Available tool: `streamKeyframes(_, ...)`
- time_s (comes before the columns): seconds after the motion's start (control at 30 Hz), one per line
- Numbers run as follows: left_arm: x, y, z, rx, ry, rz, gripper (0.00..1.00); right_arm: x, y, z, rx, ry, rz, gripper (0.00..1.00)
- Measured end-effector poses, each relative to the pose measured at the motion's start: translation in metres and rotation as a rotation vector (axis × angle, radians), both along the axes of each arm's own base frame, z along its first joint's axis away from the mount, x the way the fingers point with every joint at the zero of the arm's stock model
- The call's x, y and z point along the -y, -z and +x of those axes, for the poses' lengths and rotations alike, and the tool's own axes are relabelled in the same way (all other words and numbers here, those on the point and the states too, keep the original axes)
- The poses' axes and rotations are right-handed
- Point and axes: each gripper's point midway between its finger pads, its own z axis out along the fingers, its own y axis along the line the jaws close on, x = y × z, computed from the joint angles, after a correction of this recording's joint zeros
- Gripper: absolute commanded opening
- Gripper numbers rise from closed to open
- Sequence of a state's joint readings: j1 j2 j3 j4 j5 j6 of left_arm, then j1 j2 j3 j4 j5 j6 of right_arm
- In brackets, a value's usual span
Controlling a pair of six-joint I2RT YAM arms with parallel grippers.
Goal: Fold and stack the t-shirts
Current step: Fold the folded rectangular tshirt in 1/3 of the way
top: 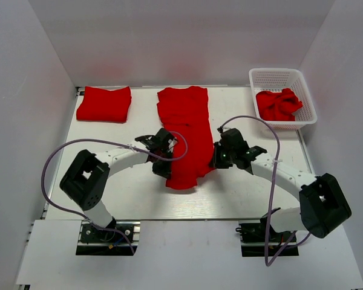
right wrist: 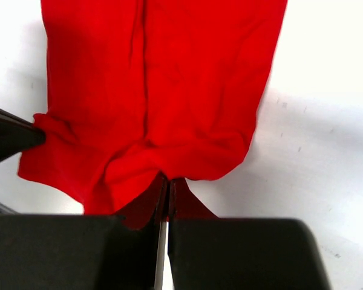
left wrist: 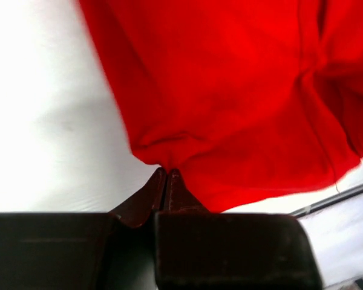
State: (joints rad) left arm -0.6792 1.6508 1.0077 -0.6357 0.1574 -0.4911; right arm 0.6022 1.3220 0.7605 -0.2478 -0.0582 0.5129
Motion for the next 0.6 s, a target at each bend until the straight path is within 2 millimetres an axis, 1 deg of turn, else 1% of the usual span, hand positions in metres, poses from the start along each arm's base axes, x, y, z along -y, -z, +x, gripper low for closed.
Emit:
streamKeyframes(0.07, -0.003, -0.007, 0.012, 0.016, -0.033, -0.002, 0.00, -0.002, -0.005, 0.008, 0.014, 0.000, -0.010, 0.00)
streamKeyframes(0.2, -0.001, -0.024, 0.040, 0.065, -0.081, -0.040, 0.00, -0.007, -0.019, 0.031, 0.068, 0.008, -0.037, 0.00)
streamKeyframes(0.3, 0.005, -0.038, 0.067, 0.107, -0.110, -0.075, 0.00, -0.010, -0.025, 0.049, 0.096, 0.017, -0.063, 0.00)
streamKeyframes(0.37, 0.008, -0.044, 0.086, 0.129, -0.129, -0.097, 0.00, -0.010, -0.028, 0.061, 0.110, 0.027, -0.084, 0.00)
streamKeyframes(0.43, 0.009, -0.044, 0.100, 0.129, -0.146, -0.110, 0.00, -0.010, -0.029, 0.071, 0.119, 0.036, -0.099, 0.00)
streamKeyframes(0.6, -0.002, -0.033, 0.129, 0.100, -0.199, -0.113, 0.00, -0.011, -0.033, 0.100, 0.139, 0.053, -0.126, 0.00)
